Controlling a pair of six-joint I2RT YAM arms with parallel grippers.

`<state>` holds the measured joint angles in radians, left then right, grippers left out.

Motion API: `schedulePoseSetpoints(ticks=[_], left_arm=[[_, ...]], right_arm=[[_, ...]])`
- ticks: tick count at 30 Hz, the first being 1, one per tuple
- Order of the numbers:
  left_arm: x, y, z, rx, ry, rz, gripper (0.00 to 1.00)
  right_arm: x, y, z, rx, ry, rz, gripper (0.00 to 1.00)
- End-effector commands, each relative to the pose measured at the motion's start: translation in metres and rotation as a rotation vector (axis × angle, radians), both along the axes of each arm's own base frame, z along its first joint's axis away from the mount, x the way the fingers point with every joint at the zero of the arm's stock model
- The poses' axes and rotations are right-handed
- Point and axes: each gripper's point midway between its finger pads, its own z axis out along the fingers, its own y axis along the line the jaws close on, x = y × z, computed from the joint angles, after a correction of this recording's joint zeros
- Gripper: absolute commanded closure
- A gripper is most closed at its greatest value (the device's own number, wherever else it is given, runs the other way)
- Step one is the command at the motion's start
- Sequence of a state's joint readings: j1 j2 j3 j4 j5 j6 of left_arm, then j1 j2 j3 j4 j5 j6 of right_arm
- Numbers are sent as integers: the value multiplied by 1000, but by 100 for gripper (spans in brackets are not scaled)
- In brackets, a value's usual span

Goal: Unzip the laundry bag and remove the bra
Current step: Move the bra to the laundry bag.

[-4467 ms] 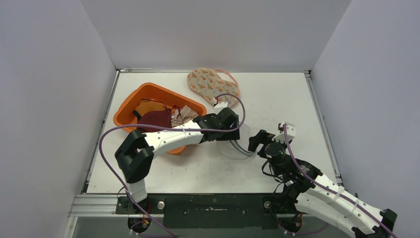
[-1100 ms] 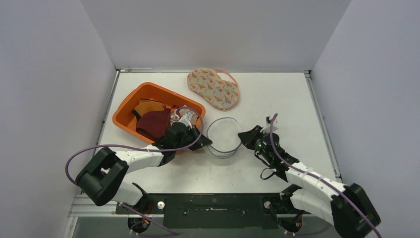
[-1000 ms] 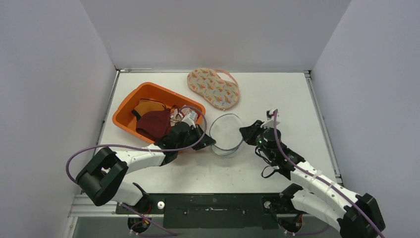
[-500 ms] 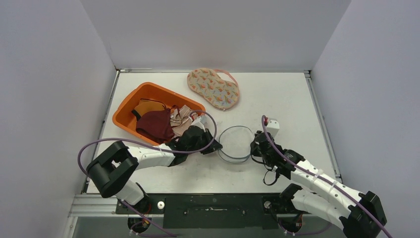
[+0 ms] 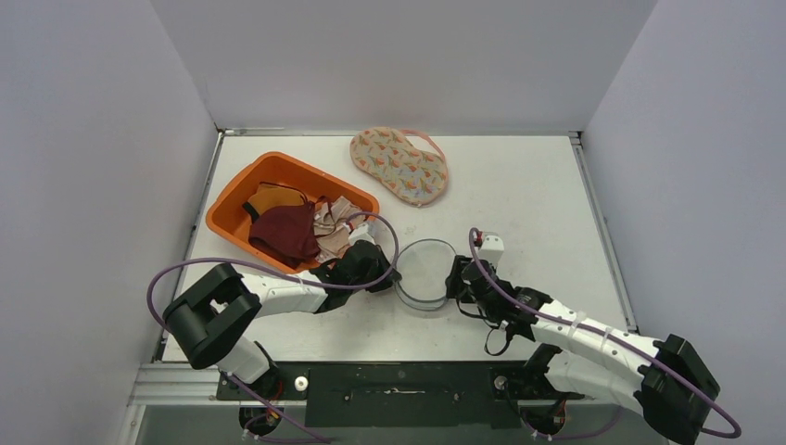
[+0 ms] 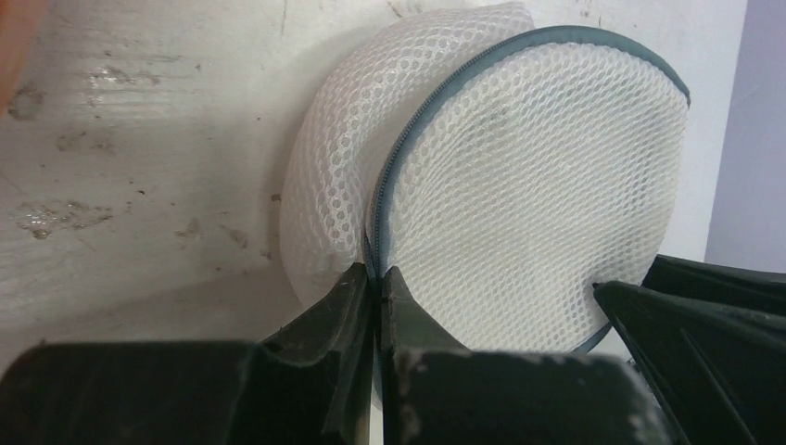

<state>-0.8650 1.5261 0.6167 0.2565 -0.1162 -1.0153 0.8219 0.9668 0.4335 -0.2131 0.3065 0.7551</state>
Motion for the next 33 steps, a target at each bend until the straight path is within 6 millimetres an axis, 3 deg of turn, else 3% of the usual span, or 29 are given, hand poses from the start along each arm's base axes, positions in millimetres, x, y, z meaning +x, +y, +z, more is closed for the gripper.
schedulePoseSetpoints(ticks=[1,3,6,10,13,17,22,27,33], left_arm=[[6,19,-15,86,-6,58,100],[7,19,-15,86,-8,59,100],[9,17,-15,89,-9,57,100],[8,15,-17,91,-1,53,100],[8,17,-20,101,4,64,100],[8,19,-23,113,10,73,100],[8,18,-31,123,27,76,100],[6,17,-37,132,42,72,100],[5,18,-38,138,43,72,100]], right_arm=[[10,1,23,20,-85,-39,49],[13,-7,38,6,-125,-69,47],[12,-3,61,38,-182,-52,47],[8,33,86,209,-243,86,55],[5,61,90,326,-241,178,69],[12,80,70,370,-197,216,83],[26,83,34,427,-120,204,87],[35,77,-5,376,-58,165,89],[30,64,-50,289,34,113,92]])
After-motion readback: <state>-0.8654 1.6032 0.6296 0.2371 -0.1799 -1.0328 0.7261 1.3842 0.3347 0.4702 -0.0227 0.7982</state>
